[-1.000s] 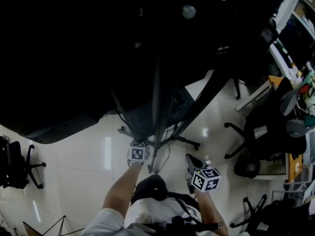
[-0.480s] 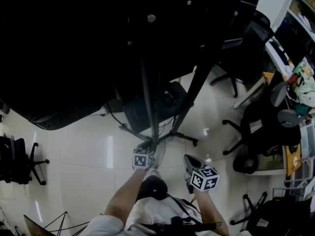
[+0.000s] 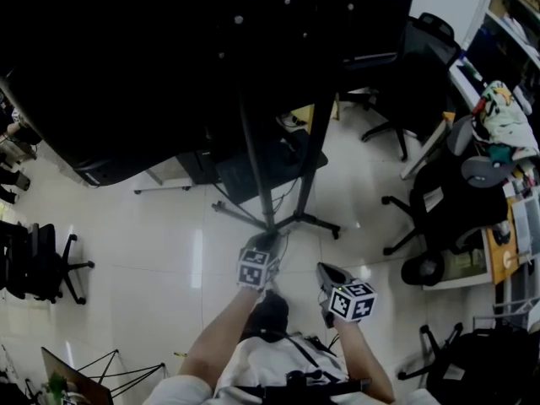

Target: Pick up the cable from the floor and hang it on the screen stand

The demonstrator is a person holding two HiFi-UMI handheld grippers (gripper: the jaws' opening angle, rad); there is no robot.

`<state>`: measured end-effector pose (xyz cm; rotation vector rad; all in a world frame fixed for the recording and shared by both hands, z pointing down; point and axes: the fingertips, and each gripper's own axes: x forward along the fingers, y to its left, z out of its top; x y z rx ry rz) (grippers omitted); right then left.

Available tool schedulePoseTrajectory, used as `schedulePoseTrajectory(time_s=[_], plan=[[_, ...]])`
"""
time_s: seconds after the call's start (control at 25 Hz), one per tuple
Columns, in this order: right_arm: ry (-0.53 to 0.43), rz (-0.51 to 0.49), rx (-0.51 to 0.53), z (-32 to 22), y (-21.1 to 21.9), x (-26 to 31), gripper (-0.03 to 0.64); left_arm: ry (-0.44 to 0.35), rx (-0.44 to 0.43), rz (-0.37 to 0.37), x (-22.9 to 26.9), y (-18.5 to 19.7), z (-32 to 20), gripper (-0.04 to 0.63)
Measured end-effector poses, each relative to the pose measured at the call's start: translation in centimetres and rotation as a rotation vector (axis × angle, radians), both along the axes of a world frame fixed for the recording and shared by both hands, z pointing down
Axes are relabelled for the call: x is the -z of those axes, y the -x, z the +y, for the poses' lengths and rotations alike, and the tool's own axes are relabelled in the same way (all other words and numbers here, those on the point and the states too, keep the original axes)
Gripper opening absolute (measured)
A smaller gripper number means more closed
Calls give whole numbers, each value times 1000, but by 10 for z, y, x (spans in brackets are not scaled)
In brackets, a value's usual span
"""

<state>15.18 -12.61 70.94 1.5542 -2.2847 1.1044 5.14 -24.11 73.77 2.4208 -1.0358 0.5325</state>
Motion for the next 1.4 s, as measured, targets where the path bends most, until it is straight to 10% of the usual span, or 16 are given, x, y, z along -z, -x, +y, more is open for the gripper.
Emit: schedulePoseTrajectory(time_s=[0.64, 0.96, 1.4], plan=[[-95, 22, 16, 74, 6, 17, 42, -124, -25, 8, 180, 6, 84, 15], [-56, 76, 95, 76, 29, -9, 224, -267, -89, 14, 273, 19, 99, 15], [-86, 168, 114, 51, 30, 3, 259, -456, -215, 9, 393, 1, 109, 15]])
